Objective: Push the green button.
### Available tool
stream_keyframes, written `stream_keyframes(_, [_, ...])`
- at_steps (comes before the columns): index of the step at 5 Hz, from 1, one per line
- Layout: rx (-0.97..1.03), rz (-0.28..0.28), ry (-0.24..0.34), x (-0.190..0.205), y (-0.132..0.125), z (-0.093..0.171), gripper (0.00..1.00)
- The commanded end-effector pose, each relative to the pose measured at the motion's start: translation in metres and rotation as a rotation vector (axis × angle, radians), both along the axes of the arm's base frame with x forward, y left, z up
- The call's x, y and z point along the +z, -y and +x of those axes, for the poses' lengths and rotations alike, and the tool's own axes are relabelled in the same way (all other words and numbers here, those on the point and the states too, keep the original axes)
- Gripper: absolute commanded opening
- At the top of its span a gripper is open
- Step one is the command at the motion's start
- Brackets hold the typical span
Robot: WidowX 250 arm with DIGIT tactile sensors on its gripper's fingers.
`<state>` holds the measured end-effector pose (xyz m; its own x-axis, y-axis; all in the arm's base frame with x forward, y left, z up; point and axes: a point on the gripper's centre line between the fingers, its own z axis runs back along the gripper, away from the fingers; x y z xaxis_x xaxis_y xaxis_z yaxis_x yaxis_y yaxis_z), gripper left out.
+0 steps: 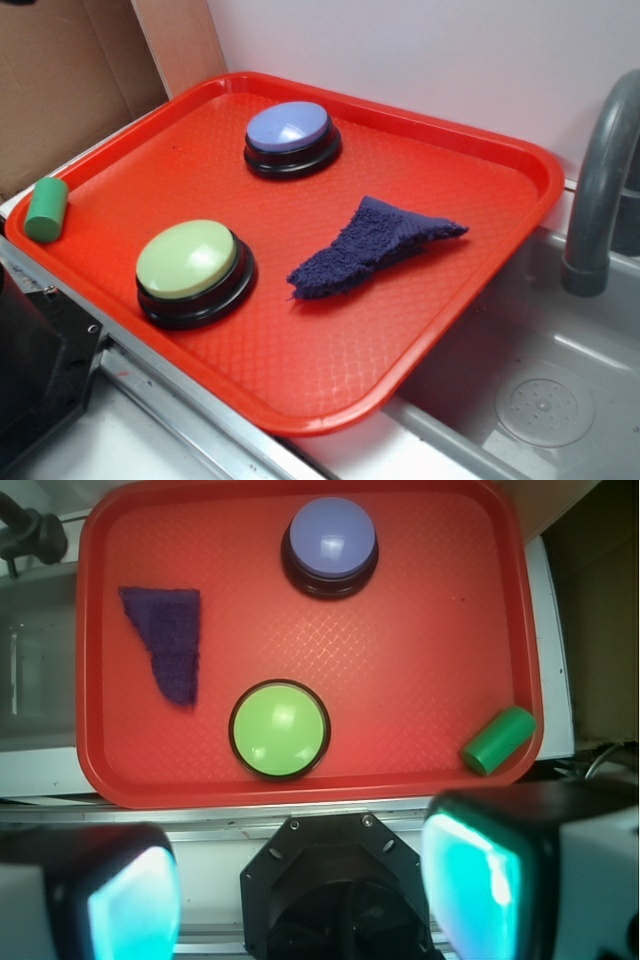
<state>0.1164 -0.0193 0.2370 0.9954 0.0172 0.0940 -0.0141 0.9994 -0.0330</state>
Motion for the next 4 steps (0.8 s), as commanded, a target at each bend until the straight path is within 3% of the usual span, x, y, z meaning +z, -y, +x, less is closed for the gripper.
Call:
stream_keyframes(1, [0.0,0.0,0.0,0.0,0.0,0.0,1.0])
stream_keyframes(2, [-0.249,0.07,0.021,-0.035,0.039,0.038,1.0])
stream_keyframes(3, [-0.406,0.115,0.028,-0.073,0.06,0.046,1.0])
stream_keyframes(4, [-0.443,0.108,0.047,-0.106,0.068,0.054,1.0])
